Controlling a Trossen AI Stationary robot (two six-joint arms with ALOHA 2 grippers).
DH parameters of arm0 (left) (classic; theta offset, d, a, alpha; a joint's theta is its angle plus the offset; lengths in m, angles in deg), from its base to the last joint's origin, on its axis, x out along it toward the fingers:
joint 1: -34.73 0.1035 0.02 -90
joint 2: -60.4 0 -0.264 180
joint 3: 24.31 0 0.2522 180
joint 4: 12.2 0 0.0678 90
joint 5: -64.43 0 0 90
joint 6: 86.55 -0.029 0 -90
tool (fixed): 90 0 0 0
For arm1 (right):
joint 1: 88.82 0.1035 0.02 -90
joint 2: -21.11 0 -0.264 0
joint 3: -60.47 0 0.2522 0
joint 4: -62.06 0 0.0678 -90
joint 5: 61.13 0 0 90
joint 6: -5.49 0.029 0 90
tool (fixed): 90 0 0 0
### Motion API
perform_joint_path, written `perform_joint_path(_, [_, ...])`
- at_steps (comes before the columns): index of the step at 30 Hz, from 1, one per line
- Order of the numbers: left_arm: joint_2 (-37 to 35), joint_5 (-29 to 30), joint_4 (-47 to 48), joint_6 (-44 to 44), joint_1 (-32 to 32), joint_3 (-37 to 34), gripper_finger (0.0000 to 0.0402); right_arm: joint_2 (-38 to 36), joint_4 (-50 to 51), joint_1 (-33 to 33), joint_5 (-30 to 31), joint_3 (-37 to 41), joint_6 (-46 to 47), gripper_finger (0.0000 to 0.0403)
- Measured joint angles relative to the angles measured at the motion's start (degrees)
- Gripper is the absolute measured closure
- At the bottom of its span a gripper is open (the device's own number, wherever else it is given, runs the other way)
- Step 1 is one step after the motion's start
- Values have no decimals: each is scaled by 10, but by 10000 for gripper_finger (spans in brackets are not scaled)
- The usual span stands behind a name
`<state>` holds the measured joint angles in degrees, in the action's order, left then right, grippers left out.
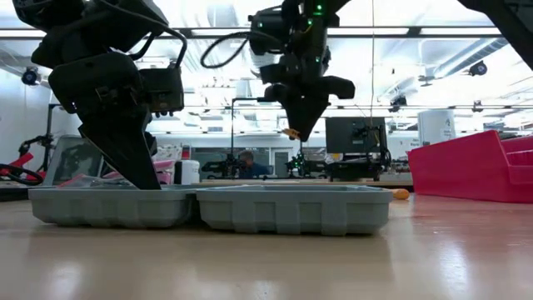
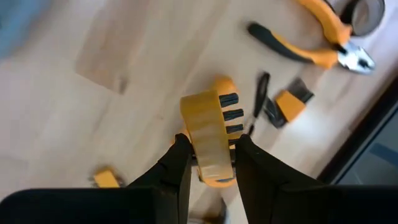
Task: Prefit tool cases
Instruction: Remove the screwdriver bit set from the pre-fit tool case
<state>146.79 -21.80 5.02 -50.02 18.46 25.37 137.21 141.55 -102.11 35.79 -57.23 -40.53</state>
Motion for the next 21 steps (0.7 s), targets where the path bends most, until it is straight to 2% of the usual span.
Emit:
perform_joint_path(13, [0, 0, 0, 0, 0, 0, 237, 2, -18, -105, 2, 0, -26, 313])
perform_joint_path(21, [0, -1, 0, 5, 0, 0, 237, 2, -9, -136, -9, 3, -24, 312])
